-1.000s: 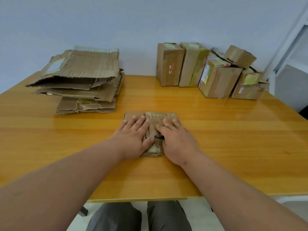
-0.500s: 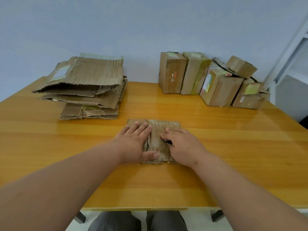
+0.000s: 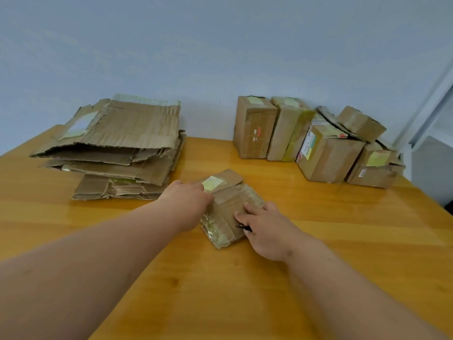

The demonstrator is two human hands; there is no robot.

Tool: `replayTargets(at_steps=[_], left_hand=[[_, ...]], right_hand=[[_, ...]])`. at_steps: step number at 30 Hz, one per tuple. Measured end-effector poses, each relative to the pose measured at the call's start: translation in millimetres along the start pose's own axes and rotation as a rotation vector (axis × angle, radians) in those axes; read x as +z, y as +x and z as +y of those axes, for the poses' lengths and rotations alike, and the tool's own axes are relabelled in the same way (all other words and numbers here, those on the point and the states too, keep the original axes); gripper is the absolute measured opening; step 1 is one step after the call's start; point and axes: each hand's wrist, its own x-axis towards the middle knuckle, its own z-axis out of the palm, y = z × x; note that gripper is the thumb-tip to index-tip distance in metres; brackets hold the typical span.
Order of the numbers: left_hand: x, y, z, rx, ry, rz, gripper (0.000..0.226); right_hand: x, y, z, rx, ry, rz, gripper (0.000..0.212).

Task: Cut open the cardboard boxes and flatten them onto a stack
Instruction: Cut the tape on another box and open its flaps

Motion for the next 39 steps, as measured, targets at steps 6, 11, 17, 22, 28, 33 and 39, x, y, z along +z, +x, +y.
replayTargets(at_steps=[6,11,17,22,28,33,39], left_hand=[[-5.7,25.4,2.8,-0.092,-0.134,-0.138,0.076],[0.5,48.1,-7.0,-0.06,-0.087,-0.03,0.059],[-1.4,75.4,-24.3,-0.161,0.005,-0.071,0.035],[-2.4,99.9,-35.9,-0.237,-0.048,-0.09,0.046],[-41.3,140.4,-25.5,-0.324,-0.641,0.171,0.06],[-79.7,161.2,-9.2,-0.3,-1.222,0.194,0.062],[-87.8,161.0,12.6,-0.225,-1.498,0.218,0.045]], right_hand=[[-15.6,59.8,-12.6,0.12,-0.091,-0.084,0.053],[-40.5,90.2,-16.3,0.124,-0.016,-0.102,0.052],[-59.3,112.5,-4.3,0.123,0.334,0.252,0.026],[-102.9,130.4,18.3,0.169,0.242,0.712,0.036],[-145.5,167.0,37.1,0.215,0.09,0.737,0.064],[-146.7,169.7,52.0,0.219,0.131,0.623,0.053],[-132.8,140.2,58.8,0.119,0.46,0.954,0.027]])
